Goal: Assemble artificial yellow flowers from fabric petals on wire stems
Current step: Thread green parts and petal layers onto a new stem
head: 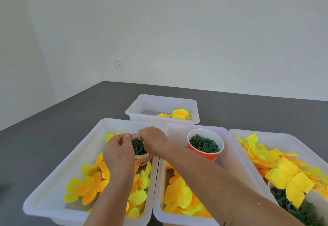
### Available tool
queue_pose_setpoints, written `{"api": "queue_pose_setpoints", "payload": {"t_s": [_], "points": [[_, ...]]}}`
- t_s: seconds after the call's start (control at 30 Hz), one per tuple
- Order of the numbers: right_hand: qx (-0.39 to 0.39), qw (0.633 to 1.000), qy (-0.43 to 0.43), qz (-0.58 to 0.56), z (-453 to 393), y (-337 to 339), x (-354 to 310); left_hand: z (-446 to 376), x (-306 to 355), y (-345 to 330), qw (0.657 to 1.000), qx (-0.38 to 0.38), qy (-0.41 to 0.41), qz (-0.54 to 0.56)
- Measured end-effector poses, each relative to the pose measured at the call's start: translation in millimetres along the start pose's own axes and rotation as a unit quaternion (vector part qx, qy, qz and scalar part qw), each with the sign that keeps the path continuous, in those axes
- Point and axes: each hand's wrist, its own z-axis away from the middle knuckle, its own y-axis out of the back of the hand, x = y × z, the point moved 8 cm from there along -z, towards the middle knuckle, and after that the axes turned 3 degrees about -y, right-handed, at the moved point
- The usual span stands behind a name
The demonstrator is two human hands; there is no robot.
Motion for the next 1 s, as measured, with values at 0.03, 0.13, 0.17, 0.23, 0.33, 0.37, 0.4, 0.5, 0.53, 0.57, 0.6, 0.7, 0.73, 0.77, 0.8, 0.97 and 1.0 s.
{"api": "queue_pose_setpoints", "payload": {"t_s": [0.03, 0.13, 0.17, 0.23, 0.33, 0.37, 0.4, 0.5, 0.53, 0.57, 0.6, 0.7, 0.73, 0.77, 0.8, 0.97, 1.0], "points": [[0.005, 0.999, -0.02, -0.043, 0, 3, 5, -2, 0, 2, 1.0, 0.001, 0.004, 0.005], [0.022, 0.985, -0.072, -0.156, 1, 10, 21, -7, -1, 10, 1.0, 0.005, 0.017, 0.015], [0.028, 0.979, -0.081, -0.184, 2, 12, 25, -7, -1, 12, 1.0, 0.005, 0.022, 0.017], [0.041, 0.967, -0.096, -0.231, 5, 16, 31, -7, -1, 14, 0.999, -0.002, 0.03, 0.023], [0.047, 0.941, -0.125, -0.31, 13, 17, 39, -6, -2, 11, 0.999, -0.032, 0.029, 0.019], [0.043, 0.928, -0.136, -0.344, 16, 17, 41, -4, -2, 9, 0.999, -0.048, 0.021, 0.008], [0.037, 0.913, -0.147, -0.379, 19, 17, 43, -3, 0, 7, 0.998, -0.065, 0.012, -0.002], [0.013, 0.861, -0.172, -0.478, 31, 17, 44, 4, 2, -3, 0.992, -0.12, -0.001, -0.031], [0.007, 0.847, -0.174, -0.502, 35, 19, 44, 6, 3, -7, 0.989, -0.14, -0.005, -0.042], [0.002, 0.837, -0.175, -0.519, 40, 20, 43, 9, 4, -10, 0.986, -0.157, -0.009, -0.051], [-0.003, 0.829, -0.175, -0.531, 45, 22, 43, 12, 6, -13, 0.983, -0.172, -0.014, -0.056], [-0.025, 0.806, -0.166, -0.568, 62, 28, 40, 23, 17, -20, 0.975, -0.214, -0.039, -0.042], [-0.032, 0.795, -0.165, -0.583, 69, 30, 39, 28, 21, -22, 0.972, -0.227, -0.046, -0.035], [-0.038, 0.782, -0.165, -0.6, 75, 31, 38, 32, 25, -23, 0.969, -0.24, -0.048, -0.025], [-0.041, 0.766, -0.169, -0.619, 82, 33, 38, 37, 29, -23, 0.966, -0.253, -0.046, -0.009], [-0.042, 0.63, -0.211, -0.747, 118, 39, 32, 61, 52, -18, 0.952, -0.294, -0.073, 0.045], [-0.045, 0.597, -0.22, -0.77, 127, 40, 29, 67, 58, -16, 0.948, -0.301, -0.085, 0.058]]}}
